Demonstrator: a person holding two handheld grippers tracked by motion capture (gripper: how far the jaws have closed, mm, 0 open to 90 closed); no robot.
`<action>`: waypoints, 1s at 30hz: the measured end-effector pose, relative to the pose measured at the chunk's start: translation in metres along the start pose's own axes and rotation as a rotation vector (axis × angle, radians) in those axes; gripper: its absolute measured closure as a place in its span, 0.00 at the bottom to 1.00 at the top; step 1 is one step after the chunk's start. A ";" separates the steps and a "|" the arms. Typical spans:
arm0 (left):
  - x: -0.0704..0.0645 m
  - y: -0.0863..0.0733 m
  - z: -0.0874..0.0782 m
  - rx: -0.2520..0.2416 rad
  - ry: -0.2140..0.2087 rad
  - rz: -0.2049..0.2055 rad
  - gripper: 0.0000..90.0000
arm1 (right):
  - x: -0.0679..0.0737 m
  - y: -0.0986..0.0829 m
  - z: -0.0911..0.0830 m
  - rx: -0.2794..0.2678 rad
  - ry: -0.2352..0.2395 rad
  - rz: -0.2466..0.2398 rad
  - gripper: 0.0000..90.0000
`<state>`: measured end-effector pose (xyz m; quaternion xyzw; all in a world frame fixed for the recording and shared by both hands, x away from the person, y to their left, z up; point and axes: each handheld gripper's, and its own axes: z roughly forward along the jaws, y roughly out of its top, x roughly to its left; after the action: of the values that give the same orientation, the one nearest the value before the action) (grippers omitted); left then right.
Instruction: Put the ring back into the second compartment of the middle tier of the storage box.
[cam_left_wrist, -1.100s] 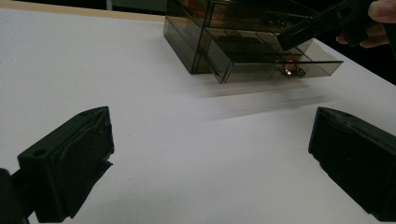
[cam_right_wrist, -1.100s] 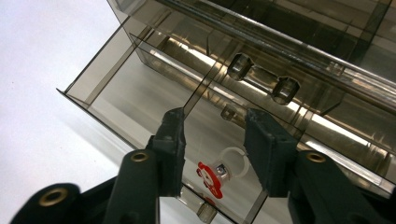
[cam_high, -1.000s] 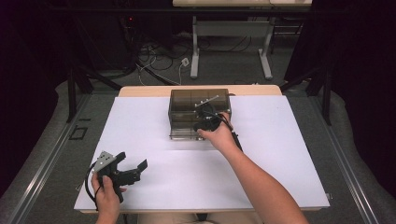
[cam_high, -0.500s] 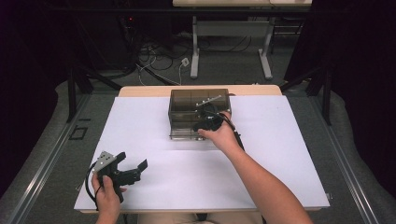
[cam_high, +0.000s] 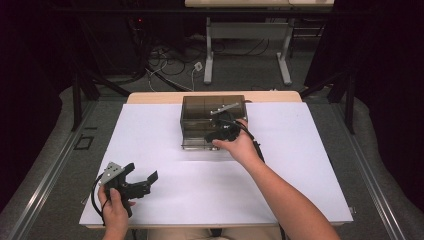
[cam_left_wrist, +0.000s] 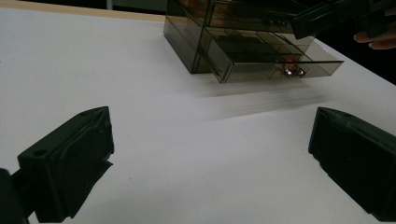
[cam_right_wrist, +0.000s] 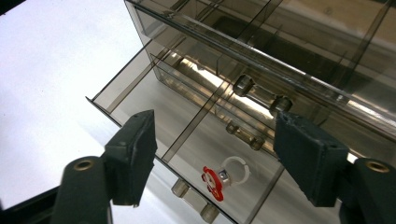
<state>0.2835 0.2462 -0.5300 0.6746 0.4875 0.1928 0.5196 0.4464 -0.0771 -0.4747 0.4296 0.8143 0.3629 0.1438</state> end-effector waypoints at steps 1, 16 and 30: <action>0.000 0.000 0.000 0.000 0.000 0.000 0.00 | -0.001 0.000 -0.002 0.003 0.000 -0.009 0.31; -0.001 0.000 0.000 0.002 -0.001 0.002 0.00 | -0.011 -0.011 -0.034 -0.050 0.013 -0.015 0.17; -0.002 0.000 0.001 0.003 0.002 -0.001 0.00 | -0.023 -0.041 -0.063 -0.152 -0.056 0.009 0.06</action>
<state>0.2831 0.2438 -0.5303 0.6750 0.4884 0.1925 0.5185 0.4010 -0.1405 -0.4619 0.4309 0.7782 0.4123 0.1970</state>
